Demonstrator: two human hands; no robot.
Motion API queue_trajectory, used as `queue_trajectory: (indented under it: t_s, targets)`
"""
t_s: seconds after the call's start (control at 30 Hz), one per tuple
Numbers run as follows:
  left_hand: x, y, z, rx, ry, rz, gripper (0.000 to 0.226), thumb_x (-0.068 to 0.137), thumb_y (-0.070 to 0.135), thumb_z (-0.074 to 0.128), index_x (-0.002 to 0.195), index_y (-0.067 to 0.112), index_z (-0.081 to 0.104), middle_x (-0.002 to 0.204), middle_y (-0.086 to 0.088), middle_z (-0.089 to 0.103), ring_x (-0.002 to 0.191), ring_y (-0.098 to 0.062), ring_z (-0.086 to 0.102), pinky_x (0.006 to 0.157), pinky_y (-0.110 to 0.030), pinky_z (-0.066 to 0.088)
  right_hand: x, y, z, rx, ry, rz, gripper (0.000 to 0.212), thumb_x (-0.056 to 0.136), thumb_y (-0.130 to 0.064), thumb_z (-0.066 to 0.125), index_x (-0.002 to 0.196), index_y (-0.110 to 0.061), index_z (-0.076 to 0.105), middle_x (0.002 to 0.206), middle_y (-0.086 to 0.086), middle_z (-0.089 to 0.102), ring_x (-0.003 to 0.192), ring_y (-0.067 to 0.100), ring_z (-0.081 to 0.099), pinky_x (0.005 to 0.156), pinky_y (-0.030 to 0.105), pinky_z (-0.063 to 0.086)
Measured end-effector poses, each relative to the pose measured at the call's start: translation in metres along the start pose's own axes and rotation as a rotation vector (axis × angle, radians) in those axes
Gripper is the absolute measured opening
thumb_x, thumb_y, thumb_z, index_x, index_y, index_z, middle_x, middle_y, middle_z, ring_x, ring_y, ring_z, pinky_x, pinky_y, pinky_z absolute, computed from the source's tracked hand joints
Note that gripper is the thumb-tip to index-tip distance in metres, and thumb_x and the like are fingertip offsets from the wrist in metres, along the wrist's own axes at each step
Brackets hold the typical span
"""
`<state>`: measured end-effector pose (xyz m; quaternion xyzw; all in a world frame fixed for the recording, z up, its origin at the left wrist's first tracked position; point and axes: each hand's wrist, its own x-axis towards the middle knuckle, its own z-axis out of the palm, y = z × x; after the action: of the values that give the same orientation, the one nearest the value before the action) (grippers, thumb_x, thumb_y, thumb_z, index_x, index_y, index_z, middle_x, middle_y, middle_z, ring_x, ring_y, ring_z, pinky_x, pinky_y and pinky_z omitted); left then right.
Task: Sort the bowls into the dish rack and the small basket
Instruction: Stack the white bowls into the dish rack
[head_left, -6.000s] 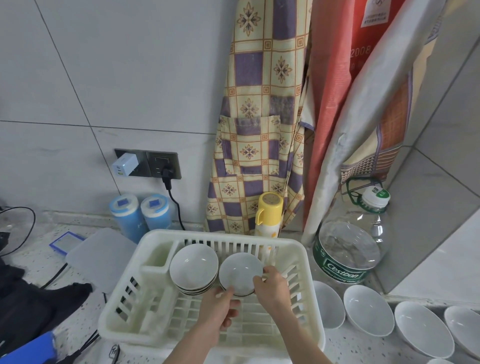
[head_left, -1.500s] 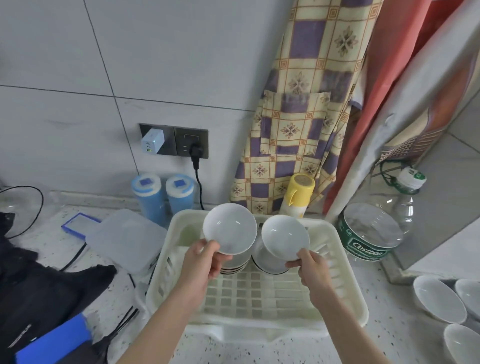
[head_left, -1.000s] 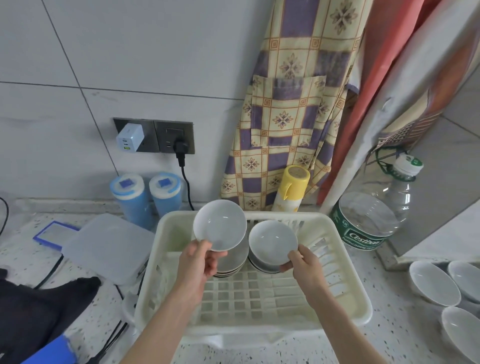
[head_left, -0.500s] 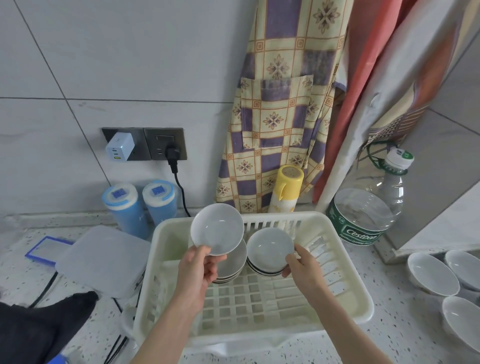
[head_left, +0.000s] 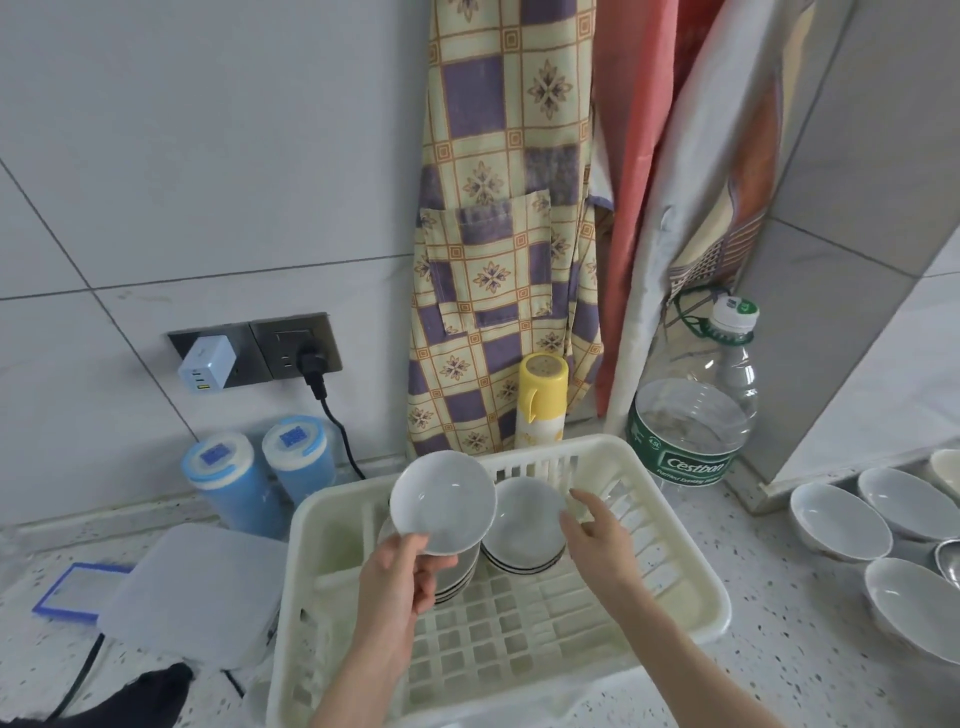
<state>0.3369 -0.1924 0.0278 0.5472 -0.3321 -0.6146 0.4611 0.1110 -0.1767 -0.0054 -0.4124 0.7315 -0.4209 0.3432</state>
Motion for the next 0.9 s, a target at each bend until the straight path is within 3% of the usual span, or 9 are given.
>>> queue_trajectory:
  t_s: [0.1,0.2,0.37,0.53,0.67,0.77,0.9]
  targets:
    - [0.001,0.003,0.013,0.127,-0.018,0.002,0.016,0.090,0.012,0.054,0.101,0.004,0.063,0.075,-0.021,0.074,0.036,-0.008,0.032,0.036,-0.018,0.022,-0.004,-0.009,-0.005,0.238,0.065,-0.069,0.030,0.089,-0.048,0.051,0.109,-0.033,0.067,0.058,-0.009,0.059,0.057,0.004,0.054,0.058,0.020,0.045]
    - [0.002,0.006,0.029,0.216,-0.049,-0.010,0.015,0.090,0.015,0.055,0.099,0.007,0.065,0.072,-0.018,0.074,0.033,-0.007,0.032,0.035,-0.017,0.023,-0.011,-0.018,-0.010,0.339,-0.039,-0.129,0.024,0.089,-0.045,0.051,0.094,-0.036,0.072,0.054,-0.003,0.055,0.053,0.003,0.050,0.057,0.016,0.041]
    - [0.003,0.007,0.048,0.306,-0.103,-0.046,0.017,0.091,0.016,0.056,0.099,0.005,0.065,0.071,-0.018,0.075,0.031,-0.005,0.035,0.033,-0.015,0.026,-0.016,-0.022,-0.009,0.259,-0.074,-0.132,0.022,0.086,-0.032,0.059,0.103,-0.026,0.071,0.054,0.002,0.062,0.055,0.008,0.057,0.054,0.017,0.040]
    - [0.005,0.003,0.057,0.333,-0.115,-0.046,0.016,0.090,0.016,0.059,0.103,0.008,0.063,0.069,-0.016,0.075,0.037,-0.010,0.039,0.034,-0.016,0.027,-0.012,-0.020,-0.010,0.177,-0.031,-0.071,0.027,0.086,-0.004,0.054,0.099,-0.021,0.070,0.066,0.002,0.072,0.057,0.005,0.064,0.050,0.015,0.045]
    - [0.005,-0.004,0.062,0.334,-0.111,0.002,0.031,0.091,0.031,0.064,0.119,0.024,0.053,0.071,-0.009,0.076,0.042,-0.013,0.047,0.036,-0.019,0.033,-0.012,-0.020,-0.012,0.115,0.025,-0.072,0.032,0.085,-0.005,0.055,0.090,-0.035,0.061,0.063,0.005,0.066,0.050,0.006,0.054,0.046,0.015,0.038]
    - [0.002,-0.009,0.060,0.376,-0.118,0.061,0.052,0.091,0.041,0.065,0.135,0.037,0.039,0.074,-0.001,0.077,0.043,-0.015,0.053,0.037,-0.020,0.037,-0.011,-0.018,-0.011,0.097,0.050,-0.059,0.027,0.085,-0.006,0.055,0.096,-0.030,0.062,0.069,0.012,0.069,0.062,0.021,0.061,0.052,0.022,0.041]
    - [-0.003,-0.021,0.053,0.505,-0.152,0.154,0.066,0.094,0.035,0.062,0.148,0.041,0.024,0.072,-0.008,0.076,0.045,-0.016,0.059,0.045,-0.022,0.046,-0.008,-0.016,-0.010,0.070,0.059,-0.054,0.024,0.086,-0.009,0.055,0.101,-0.027,0.061,0.067,0.008,0.068,0.063,0.018,0.062,0.050,0.018,0.041]
